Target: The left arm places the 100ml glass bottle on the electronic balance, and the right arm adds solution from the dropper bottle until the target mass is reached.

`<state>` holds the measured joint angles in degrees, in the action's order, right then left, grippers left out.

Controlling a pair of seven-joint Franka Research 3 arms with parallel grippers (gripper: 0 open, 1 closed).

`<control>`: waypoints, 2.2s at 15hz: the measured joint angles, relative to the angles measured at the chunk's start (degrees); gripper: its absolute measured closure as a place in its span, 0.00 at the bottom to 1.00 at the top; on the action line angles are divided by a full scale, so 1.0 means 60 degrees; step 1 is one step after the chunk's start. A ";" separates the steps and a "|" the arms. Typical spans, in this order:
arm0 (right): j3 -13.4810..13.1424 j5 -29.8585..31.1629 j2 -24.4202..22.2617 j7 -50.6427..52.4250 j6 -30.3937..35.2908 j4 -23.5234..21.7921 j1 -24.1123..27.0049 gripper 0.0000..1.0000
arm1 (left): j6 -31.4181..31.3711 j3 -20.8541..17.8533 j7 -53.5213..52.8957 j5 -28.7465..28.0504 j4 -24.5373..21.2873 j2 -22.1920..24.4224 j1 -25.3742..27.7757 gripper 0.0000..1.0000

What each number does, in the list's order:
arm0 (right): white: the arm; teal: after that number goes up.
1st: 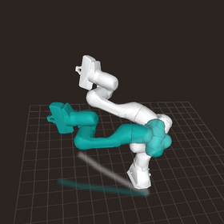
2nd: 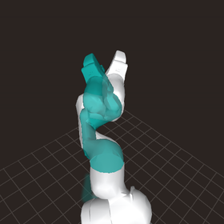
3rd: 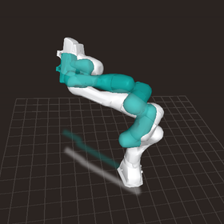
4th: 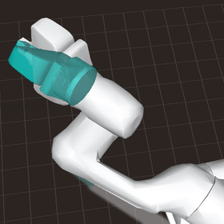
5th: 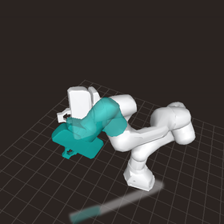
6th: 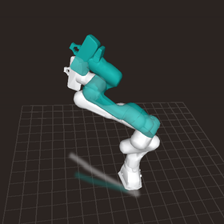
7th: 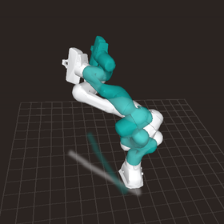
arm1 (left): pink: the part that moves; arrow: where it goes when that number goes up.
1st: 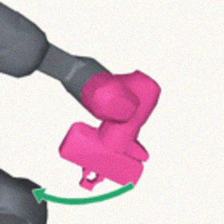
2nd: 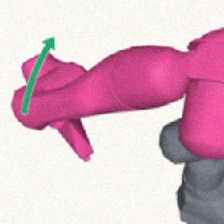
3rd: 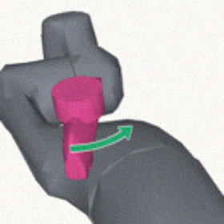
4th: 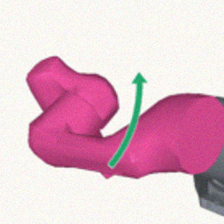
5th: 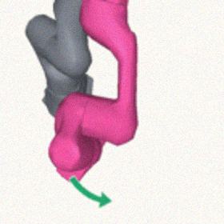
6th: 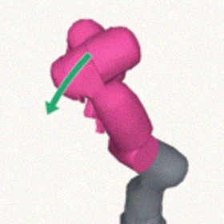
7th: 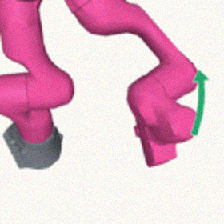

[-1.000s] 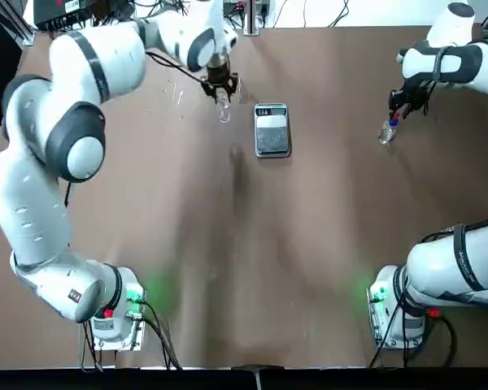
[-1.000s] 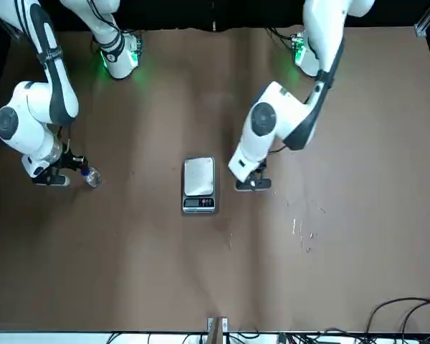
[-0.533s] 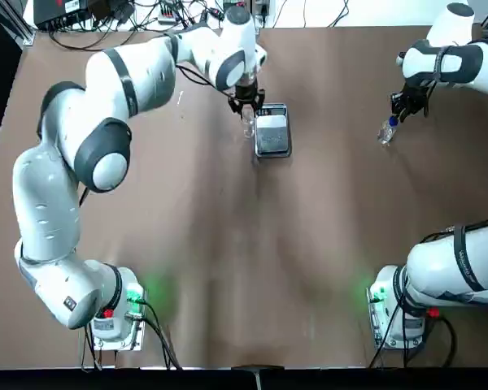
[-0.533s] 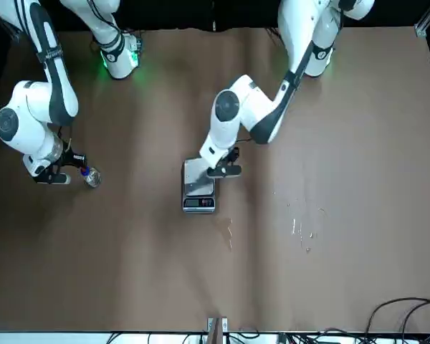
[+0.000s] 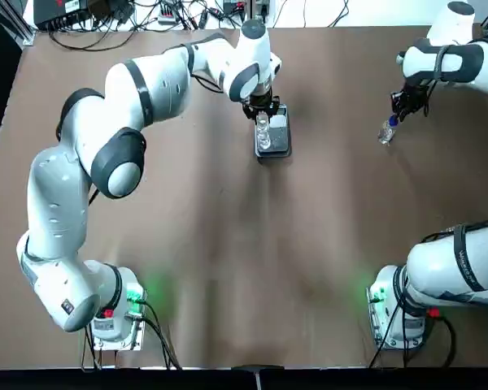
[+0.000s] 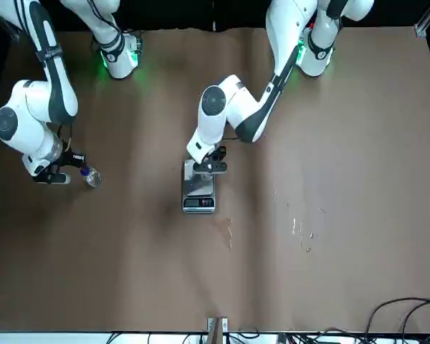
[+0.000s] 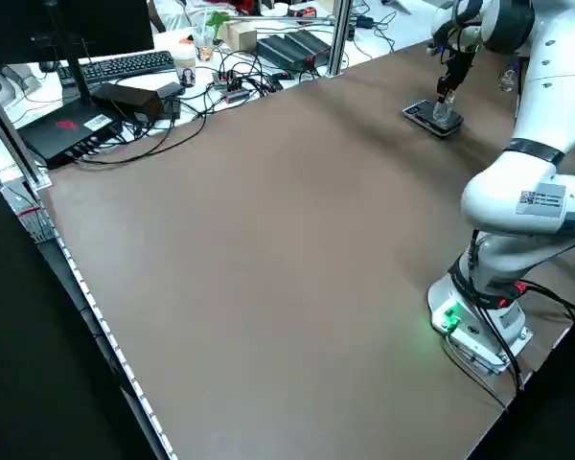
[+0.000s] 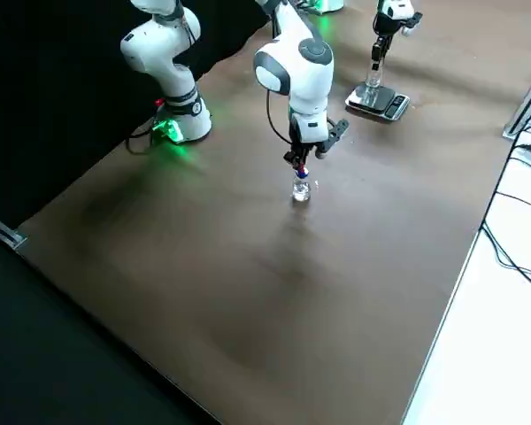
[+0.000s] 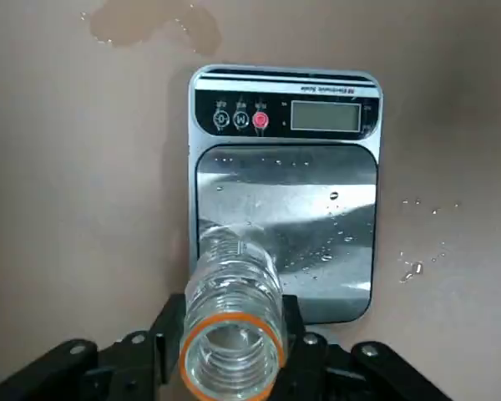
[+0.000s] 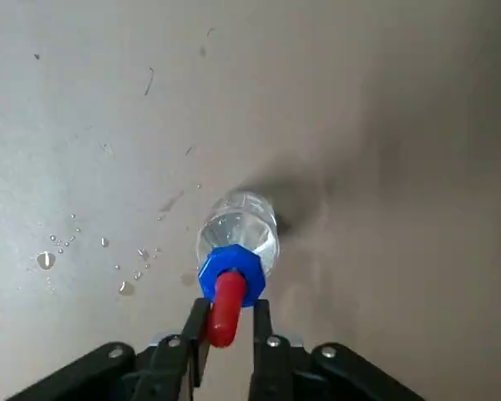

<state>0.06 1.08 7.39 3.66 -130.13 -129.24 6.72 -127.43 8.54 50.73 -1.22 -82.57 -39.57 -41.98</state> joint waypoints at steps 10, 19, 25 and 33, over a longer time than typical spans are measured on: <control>0.0001 0.0000 -0.0008 -0.0001 0.0015 0.0003 0.0000 0.96 | -0.1280 -0.1083 0.0922 0.0000 0.0020 -0.0242 -0.1032 0.41; 0.0005 0.0000 -0.0008 -0.0001 0.0061 0.0035 0.0000 0.96 | -0.1293 -0.1152 0.1039 0.0000 0.0268 -0.0136 -0.0960 0.00; 0.0006 0.0000 -0.0008 -0.0001 0.0087 0.0080 -0.0001 0.87 | -0.1206 -0.1263 0.1039 0.0000 0.0282 -0.0032 -0.0951 0.00; 0.0015 0.0000 -0.0024 -0.0001 0.0743 0.0562 -0.0011 0.87 | 0.0430 -0.1453 0.0160 0.0000 0.0409 0.1505 0.0189 0.00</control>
<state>0.14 1.08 7.25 3.65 -125.67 -125.87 6.65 -124.85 -0.18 51.69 -1.22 -80.11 -30.54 -40.85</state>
